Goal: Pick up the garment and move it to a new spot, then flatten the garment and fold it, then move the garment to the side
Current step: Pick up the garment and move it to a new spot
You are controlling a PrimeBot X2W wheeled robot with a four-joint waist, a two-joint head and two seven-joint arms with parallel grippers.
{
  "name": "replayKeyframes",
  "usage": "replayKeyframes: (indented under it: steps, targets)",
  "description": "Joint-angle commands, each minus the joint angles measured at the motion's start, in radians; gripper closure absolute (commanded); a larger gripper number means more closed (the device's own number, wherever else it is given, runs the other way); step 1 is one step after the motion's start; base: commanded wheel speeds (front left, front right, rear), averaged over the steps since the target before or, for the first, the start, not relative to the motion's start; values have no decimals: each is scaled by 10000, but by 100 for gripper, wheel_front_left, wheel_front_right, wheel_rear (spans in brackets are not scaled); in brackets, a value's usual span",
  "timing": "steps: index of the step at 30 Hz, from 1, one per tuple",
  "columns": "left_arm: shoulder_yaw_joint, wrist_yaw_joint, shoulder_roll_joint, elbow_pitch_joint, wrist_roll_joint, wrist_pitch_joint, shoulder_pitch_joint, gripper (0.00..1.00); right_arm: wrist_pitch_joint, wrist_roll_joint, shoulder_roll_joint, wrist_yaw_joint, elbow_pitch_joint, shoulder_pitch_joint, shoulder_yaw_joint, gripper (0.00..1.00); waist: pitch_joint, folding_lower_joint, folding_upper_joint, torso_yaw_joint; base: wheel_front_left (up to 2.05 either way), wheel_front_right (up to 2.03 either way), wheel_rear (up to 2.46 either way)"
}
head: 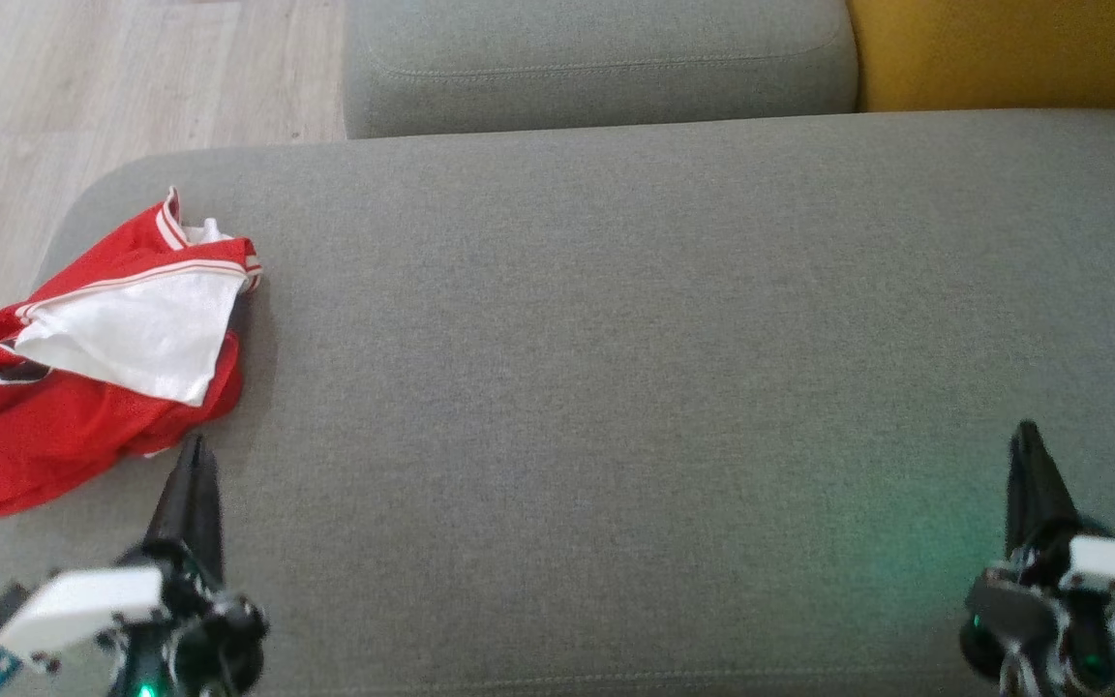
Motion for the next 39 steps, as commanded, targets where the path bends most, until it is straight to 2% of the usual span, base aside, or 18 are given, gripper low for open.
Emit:
replayKeyframes:
  steps: [1,16,39]
  targets:
    - [-23,1,-13,117,4,-14,43,0,-11,-8,9,0,100,41,12,0,0,0,-1,-1,0,0,0]
    - [-385,-8,16,-43,327,-433,-177,0,-357,-432,-85,5,-270,91,297,0,-46,0,-1,-17,0,0,0]
    - [-802,-23,90,-899,3514,-1110,-614,0,-641,-3635,-357,12,-1451,-15,572,0,-162,0,-1,0,0,0,0]
